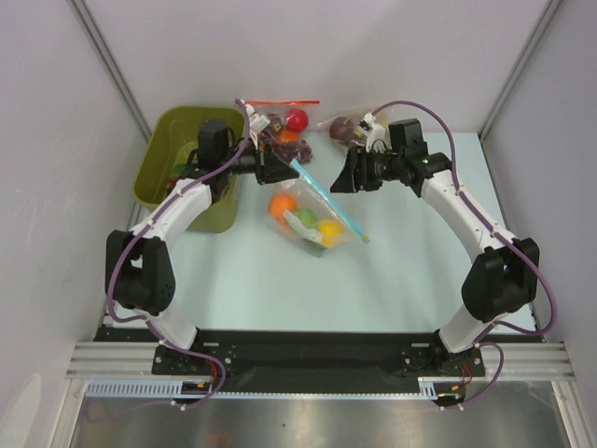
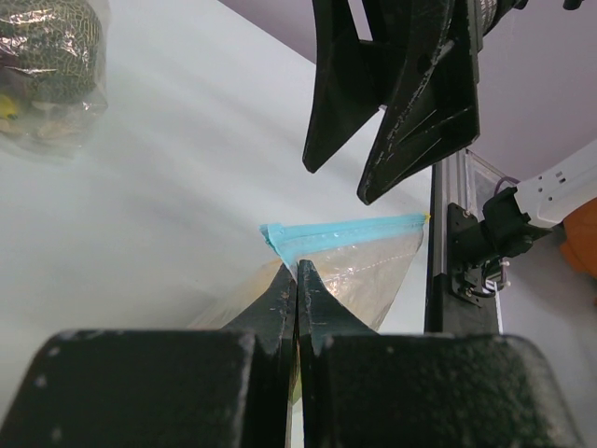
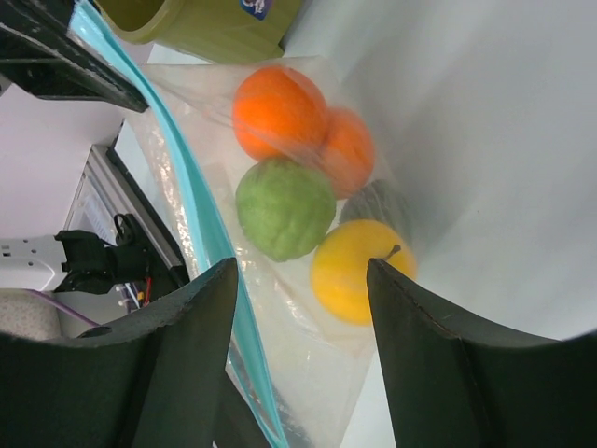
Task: Open the zip-top bag and remove the fake food
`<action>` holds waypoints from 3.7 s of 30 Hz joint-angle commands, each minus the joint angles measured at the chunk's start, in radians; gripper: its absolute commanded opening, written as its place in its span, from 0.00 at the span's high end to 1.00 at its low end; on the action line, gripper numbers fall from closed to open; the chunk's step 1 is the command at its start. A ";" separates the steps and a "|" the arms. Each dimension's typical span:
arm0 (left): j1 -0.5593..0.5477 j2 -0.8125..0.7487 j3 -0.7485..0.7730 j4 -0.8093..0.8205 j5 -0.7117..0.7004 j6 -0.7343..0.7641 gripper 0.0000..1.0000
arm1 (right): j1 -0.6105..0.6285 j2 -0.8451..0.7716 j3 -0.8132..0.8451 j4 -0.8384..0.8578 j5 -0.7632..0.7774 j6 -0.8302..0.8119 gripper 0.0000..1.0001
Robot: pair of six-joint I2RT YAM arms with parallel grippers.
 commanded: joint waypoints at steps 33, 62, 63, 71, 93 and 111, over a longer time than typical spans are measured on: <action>-0.005 -0.047 -0.001 0.004 0.004 0.043 1.00 | 0.022 -0.051 -0.059 0.069 -0.080 0.022 0.38; -0.003 -0.024 0.022 -0.021 -0.002 0.054 1.00 | 0.028 -0.023 -0.003 0.061 -0.129 0.020 0.38; -0.005 -0.024 0.022 -0.021 -0.001 0.054 1.00 | 0.031 -0.020 -0.003 0.064 -0.132 0.022 0.37; -0.005 -0.025 0.025 -0.024 -0.002 0.055 1.00 | 0.064 0.009 -0.004 0.084 -0.138 0.026 0.38; -0.005 -0.034 0.019 -0.029 -0.014 0.055 0.97 | 0.120 0.075 0.043 0.150 -0.155 0.071 1.00; -0.003 -0.076 0.007 -0.101 -0.070 0.112 0.93 | 0.103 0.013 0.097 0.050 -0.151 0.046 0.98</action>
